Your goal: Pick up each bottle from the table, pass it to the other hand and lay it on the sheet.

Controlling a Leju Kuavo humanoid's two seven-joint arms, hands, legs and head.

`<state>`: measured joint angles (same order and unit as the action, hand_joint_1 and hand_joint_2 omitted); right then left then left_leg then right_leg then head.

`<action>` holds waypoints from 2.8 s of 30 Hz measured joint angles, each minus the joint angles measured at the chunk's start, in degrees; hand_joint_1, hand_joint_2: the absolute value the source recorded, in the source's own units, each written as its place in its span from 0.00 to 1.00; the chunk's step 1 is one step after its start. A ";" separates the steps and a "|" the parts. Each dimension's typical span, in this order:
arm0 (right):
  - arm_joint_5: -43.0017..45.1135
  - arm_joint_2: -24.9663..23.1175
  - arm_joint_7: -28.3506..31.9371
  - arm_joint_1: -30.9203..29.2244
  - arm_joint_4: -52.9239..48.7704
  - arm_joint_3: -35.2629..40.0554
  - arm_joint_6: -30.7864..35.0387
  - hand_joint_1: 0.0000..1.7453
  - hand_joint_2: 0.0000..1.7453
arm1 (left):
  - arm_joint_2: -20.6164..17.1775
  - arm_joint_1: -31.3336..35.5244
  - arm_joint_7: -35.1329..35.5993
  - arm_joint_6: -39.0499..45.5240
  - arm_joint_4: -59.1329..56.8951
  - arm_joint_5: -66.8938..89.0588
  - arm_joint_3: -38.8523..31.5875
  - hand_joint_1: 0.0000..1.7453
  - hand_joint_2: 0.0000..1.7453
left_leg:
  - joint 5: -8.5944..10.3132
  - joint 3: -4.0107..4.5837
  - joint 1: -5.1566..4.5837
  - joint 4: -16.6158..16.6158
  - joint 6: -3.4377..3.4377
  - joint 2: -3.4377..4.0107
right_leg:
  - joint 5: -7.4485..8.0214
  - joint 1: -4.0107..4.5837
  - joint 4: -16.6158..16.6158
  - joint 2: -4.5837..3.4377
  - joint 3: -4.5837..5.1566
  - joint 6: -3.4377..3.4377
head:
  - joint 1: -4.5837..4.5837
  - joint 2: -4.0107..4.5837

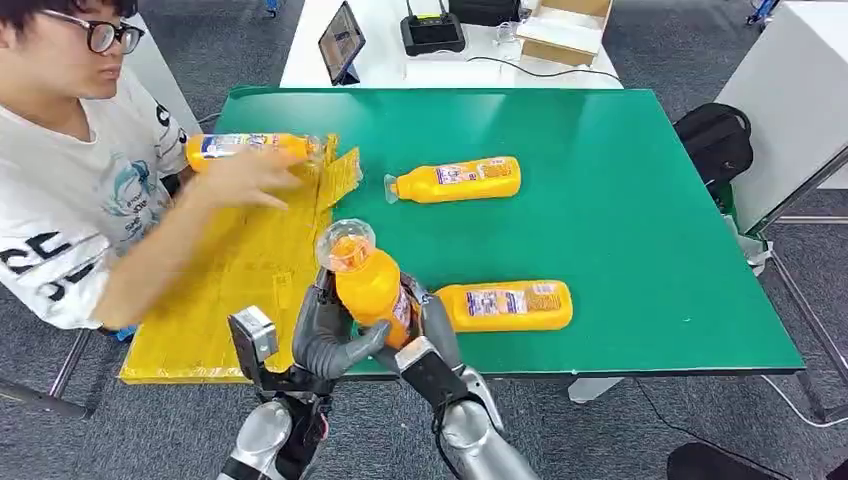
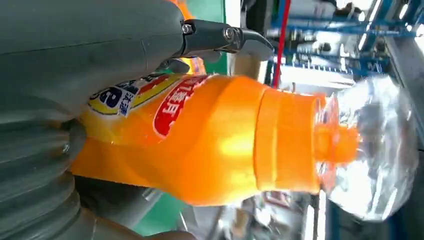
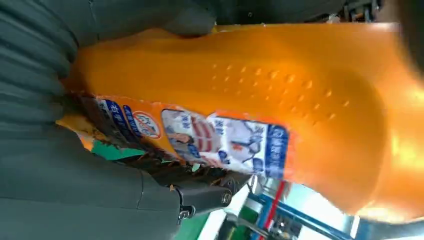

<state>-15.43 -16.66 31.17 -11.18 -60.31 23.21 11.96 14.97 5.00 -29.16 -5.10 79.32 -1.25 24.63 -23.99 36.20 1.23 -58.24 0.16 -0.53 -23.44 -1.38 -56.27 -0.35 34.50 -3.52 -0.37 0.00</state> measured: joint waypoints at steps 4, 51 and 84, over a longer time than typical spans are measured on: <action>0.18 -0.09 -0.61 -0.72 1.40 0.61 -0.13 1.00 1.00 | -0.13 0.12 -0.46 1.32 -0.88 2.13 0.02 0.00 1.00 | 0.00 0.00 -0.01 0.00 0.00 0.00 | 0.00 -0.01 0.00 0.00 0.00 0.00 | 0.00 0.00; -3.56 -0.09 -4.37 -2.27 7.56 1.70 0.96 1.00 1.00 | -0.77 0.72 5.22 -1.56 -5.31 -0.19 -1.14 0.00 1.00 | 0.00 0.00 -0.01 0.00 0.00 0.02 | 0.00 0.00 0.00 0.00 0.01 0.00 | -0.04 0.00; -3.96 -0.22 -2.84 -6.16 15.32 2.86 1.81 0.00 1.00 | -1.55 3.36 4.96 -2.73 -9.64 2.08 -1.99 1.00 1.00 | 0.02 -0.03 0.00 0.00 0.00 0.03 | 0.02 0.00 0.00 -0.01 0.01 0.00 | 0.00 0.00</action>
<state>-19.39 -16.87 28.33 -17.34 -44.98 26.08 13.77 13.42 8.36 -24.19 -7.83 69.68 0.83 22.64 -23.97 36.17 1.22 -58.24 0.17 -0.50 -23.43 -1.38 -56.27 -0.36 34.51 -3.52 -0.37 0.00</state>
